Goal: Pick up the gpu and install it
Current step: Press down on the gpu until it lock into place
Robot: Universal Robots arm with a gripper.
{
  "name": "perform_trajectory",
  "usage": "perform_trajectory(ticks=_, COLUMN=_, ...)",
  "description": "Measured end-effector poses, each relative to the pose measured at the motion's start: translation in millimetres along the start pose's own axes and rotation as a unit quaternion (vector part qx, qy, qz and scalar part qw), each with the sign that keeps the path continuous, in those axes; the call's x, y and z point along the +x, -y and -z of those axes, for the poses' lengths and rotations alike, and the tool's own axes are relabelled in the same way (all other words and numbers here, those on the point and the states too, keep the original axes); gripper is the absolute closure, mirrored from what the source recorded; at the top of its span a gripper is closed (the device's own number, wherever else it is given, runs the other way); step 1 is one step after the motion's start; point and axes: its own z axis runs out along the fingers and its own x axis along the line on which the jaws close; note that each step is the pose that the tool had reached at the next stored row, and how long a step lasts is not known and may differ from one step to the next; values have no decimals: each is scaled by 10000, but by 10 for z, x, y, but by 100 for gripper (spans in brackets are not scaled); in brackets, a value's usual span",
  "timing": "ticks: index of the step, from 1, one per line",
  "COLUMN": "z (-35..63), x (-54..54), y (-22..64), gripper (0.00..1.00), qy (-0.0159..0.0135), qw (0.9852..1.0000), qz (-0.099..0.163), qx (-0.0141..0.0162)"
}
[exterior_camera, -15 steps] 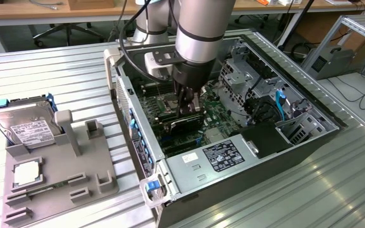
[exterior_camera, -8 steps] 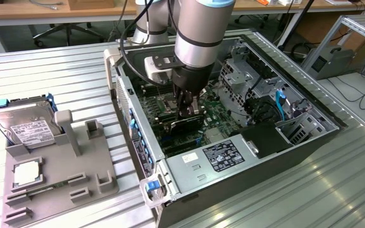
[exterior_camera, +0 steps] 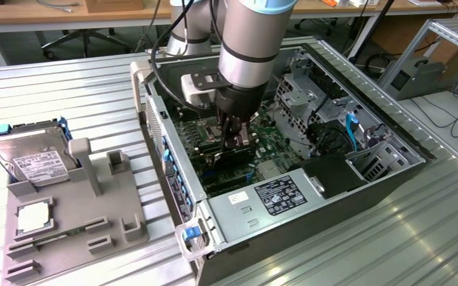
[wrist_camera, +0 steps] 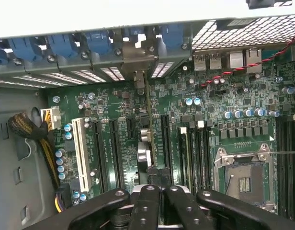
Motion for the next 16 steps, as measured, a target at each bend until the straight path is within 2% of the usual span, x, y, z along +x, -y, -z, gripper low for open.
perform_trajectory(ticks=4, z=6, x=-9, y=0, gripper=89, qy=-4, qw=10000, qz=1, qx=1)
perform_trajectory(ticks=6, z=17, x=-12, y=0, gripper=89, qy=-32, qw=10000, qz=10, qx=4)
perform_trajectory(ticks=9, z=19, x=-13, y=-1, gripper=89, qy=-52, qw=10000, qz=59, qx=3)
perform_trajectory(ticks=14, z=19, x=-14, y=-1, gripper=89, qy=-50, qw=9999, qz=113, qx=2)
perform_trajectory(ticks=16, z=19, x=-15, y=-2, gripper=89, qy=-26, qw=9999, qz=113, qx=3)
